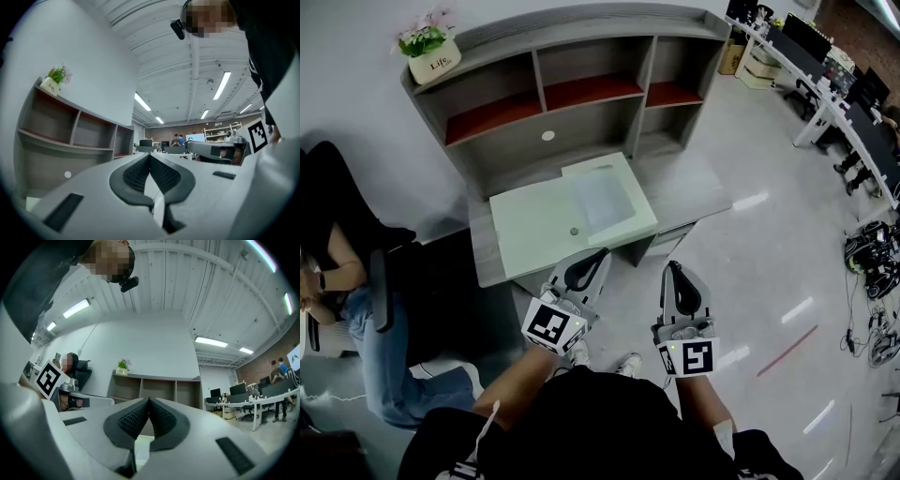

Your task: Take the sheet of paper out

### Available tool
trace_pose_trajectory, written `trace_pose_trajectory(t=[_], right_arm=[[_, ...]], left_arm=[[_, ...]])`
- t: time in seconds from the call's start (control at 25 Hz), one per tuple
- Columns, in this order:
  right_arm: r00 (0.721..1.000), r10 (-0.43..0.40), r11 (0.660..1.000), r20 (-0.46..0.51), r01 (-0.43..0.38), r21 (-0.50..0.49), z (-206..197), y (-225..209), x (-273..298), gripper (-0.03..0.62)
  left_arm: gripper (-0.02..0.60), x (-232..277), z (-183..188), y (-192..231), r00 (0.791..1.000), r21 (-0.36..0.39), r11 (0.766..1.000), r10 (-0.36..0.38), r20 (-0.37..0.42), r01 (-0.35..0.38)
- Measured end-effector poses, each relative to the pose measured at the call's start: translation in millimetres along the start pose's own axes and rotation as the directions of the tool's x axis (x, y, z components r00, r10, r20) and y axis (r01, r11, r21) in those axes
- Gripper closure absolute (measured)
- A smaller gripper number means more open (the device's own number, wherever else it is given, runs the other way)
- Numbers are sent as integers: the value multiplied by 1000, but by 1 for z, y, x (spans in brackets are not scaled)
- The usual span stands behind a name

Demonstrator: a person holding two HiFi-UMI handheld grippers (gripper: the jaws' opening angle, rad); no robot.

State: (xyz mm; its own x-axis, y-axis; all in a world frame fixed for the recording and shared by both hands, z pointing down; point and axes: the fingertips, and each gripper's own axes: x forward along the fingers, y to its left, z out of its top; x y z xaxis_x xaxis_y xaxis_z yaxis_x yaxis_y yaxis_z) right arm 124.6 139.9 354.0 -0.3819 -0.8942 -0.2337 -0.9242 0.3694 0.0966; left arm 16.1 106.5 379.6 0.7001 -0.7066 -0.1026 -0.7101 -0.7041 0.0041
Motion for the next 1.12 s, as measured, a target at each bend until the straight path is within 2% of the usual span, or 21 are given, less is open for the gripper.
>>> trace_pose_trajectory(t=[0.32,0.8,1.12], right_arm=[[999,-38,999,17,38,10,4,7,6,572],[999,-46,999,0,46,-12,-1,35,22,571],[999,-38,999,-26,39,22,-15,26,35,572]], left_arm=[[574,-14,-7,18,1000,-23,1000,4,-10,-4],[574,-32,-16,53,1000,-33,999,-9,-20,8],[574,-24,-22,66,999,-47,999,7,-34,-9]])
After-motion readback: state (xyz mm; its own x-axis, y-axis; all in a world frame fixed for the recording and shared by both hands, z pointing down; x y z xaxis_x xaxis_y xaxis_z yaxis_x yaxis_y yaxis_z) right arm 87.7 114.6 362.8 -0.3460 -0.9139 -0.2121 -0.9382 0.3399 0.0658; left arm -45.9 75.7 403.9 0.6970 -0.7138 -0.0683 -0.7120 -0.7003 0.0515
